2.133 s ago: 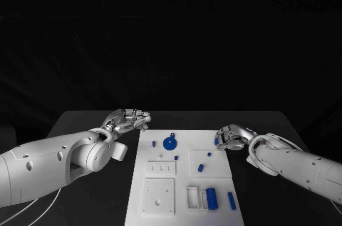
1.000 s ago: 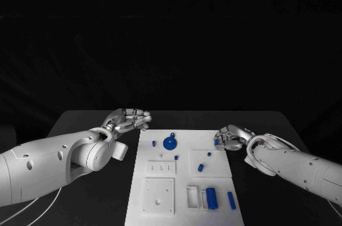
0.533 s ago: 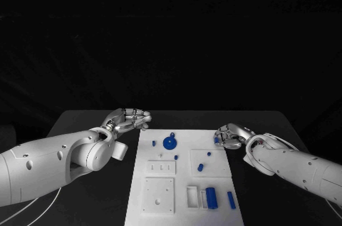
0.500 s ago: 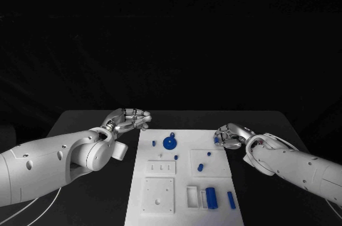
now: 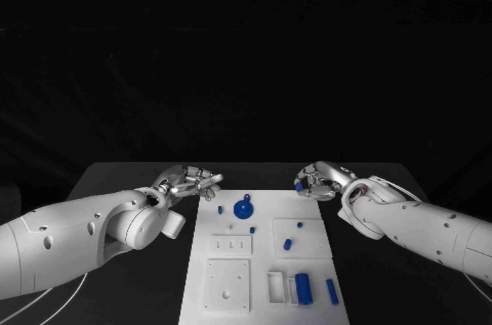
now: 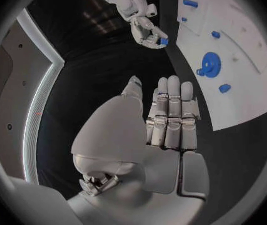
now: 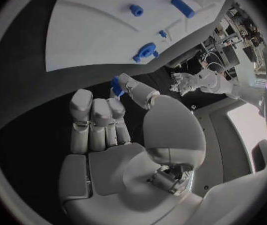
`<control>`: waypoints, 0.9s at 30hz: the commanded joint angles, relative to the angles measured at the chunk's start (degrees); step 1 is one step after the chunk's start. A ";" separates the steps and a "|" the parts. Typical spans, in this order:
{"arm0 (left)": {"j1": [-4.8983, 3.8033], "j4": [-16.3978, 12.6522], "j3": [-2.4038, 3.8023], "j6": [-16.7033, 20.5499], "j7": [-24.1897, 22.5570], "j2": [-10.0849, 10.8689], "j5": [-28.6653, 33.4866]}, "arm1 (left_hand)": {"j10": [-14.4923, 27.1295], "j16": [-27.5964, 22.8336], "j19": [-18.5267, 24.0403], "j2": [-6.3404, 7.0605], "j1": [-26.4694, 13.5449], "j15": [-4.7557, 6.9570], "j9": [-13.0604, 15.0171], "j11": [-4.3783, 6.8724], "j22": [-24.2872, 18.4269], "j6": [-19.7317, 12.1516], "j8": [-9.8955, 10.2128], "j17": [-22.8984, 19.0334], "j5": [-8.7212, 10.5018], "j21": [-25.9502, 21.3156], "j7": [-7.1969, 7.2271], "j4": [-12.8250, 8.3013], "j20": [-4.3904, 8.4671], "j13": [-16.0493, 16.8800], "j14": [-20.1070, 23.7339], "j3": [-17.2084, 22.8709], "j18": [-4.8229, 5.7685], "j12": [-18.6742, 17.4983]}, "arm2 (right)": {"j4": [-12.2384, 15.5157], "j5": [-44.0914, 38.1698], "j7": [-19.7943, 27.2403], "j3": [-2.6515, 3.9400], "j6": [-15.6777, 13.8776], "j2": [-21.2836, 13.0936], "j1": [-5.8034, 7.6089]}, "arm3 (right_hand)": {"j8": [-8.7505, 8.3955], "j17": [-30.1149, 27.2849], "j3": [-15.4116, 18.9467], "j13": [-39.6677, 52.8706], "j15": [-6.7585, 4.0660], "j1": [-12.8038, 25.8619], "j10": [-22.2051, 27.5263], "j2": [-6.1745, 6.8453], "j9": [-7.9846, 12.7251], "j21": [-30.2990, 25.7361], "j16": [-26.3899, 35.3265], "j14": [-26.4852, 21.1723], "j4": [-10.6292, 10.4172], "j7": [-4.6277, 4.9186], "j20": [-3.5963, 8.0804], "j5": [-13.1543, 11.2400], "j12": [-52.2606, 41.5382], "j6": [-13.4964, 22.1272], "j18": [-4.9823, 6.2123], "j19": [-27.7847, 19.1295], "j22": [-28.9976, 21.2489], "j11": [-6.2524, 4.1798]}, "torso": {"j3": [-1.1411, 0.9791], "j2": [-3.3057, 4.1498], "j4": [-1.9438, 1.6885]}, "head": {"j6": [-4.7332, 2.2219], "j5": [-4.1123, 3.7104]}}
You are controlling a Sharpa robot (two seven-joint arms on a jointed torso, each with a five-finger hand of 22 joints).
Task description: Assemble the parts on the task board
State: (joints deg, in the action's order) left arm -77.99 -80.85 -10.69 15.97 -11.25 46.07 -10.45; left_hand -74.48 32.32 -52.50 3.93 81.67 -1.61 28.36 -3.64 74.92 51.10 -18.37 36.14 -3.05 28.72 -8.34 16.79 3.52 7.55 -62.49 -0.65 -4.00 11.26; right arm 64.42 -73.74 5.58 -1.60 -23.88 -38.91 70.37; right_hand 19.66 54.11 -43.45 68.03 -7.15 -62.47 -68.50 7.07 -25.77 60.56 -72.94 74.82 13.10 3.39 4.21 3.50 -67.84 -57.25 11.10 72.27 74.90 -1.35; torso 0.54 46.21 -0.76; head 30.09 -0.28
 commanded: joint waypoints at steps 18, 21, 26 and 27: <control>-0.13 0.01 0.04 -4.78 18.23 -3.29 -10.95 | -5.72 12.80 -3.39 1.97 -15.79 5.27 -1.20 2.96 1.25 0.31 2.10 7.15 0.23 12.42 1.29 0.04 5.37 8.00 -3.98 3.59 -1.03 7.70 | 12.29 -19.99 -18.91 -0.04 5.28 6.70 2.27 | 0.52 0.04 -1.57 -0.10 -0.33 -0.25 -0.49 0.64 -1.40 0.14 0.43 0.05 0.22 1.59 0.17 -0.27 -0.16 -2.73 3.90 0.46 0.68 -0.04 | 0.18 -1.70 0.14 | -0.18 1.30; -0.12 -0.24 0.03 -4.04 18.62 -3.74 -10.98 | -5.15 12.83 -2.94 2.13 -16.43 5.19 -1.31 2.86 1.19 0.15 2.32 7.01 0.25 12.63 1.17 0.06 5.44 8.38 -3.59 4.20 -0.91 7.82 | 12.70 -20.67 -19.15 -0.06 5.29 7.81 2.26 | 0.51 0.04 -1.65 -0.06 -0.33 -0.26 -0.55 0.68 -1.41 0.14 0.43 0.06 0.22 1.59 0.16 -0.27 -0.20 -2.74 3.90 0.48 0.67 -0.04 | 0.21 -1.79 0.12 | -0.20 1.34; -0.12 -0.79 0.02 -3.20 18.13 -4.06 -9.75 | -3.57 12.44 -1.65 1.61 -16.24 4.78 -1.57 2.54 1.02 0.16 2.53 6.52 0.26 12.63 0.92 -0.03 5.25 8.88 -2.40 5.11 -0.64 7.62 | 13.24 -20.97 -19.30 -0.24 5.53 9.10 2.25 | 0.50 0.03 -1.84 -0.06 -0.34 -0.28 -0.59 0.75 -1.42 0.13 0.45 0.09 0.23 1.58 0.15 -0.24 -0.21 -2.78 3.90 0.53 0.65 -0.05 | 0.22 -1.71 0.20 | -0.16 1.60; -0.12 -0.87 0.02 -3.21 18.12 -4.06 -9.58 | -3.14 12.23 -1.26 1.49 -16.15 4.61 -1.60 2.46 0.95 0.23 2.53 6.35 0.27 12.51 0.85 -0.03 5.13 8.95 -2.04 5.19 -0.57 7.50 | 13.33 -20.99 -19.28 -0.28 5.52 9.21 2.25 | 0.50 0.03 -1.85 -0.10 -0.34 -0.28 -0.55 0.76 -1.42 0.13 0.45 0.09 0.23 1.58 0.15 -0.23 -0.17 -2.78 3.90 0.53 0.65 -0.05 | 0.26 -1.71 0.19 | -0.14 1.64</control>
State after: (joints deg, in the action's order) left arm -78.04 -81.47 -10.71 12.67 6.32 42.12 -20.40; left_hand -77.95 44.82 -54.06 6.04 65.57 3.04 26.82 -1.12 74.91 51.05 -15.93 42.59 -3.05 41.26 -7.35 16.78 7.81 16.46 -64.88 4.13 -4.77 18.87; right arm 77.52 -92.68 -12.48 -1.84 -19.27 -29.84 72.64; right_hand 19.67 54.10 -44.89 68.01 -7.13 -62.70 -68.70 7.33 -25.76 60.56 -72.73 74.85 13.40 3.15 4.30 3.55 -67.84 -57.50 11.10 72.57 74.94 -1.55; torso 0.74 44.49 -0.59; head 29.92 1.26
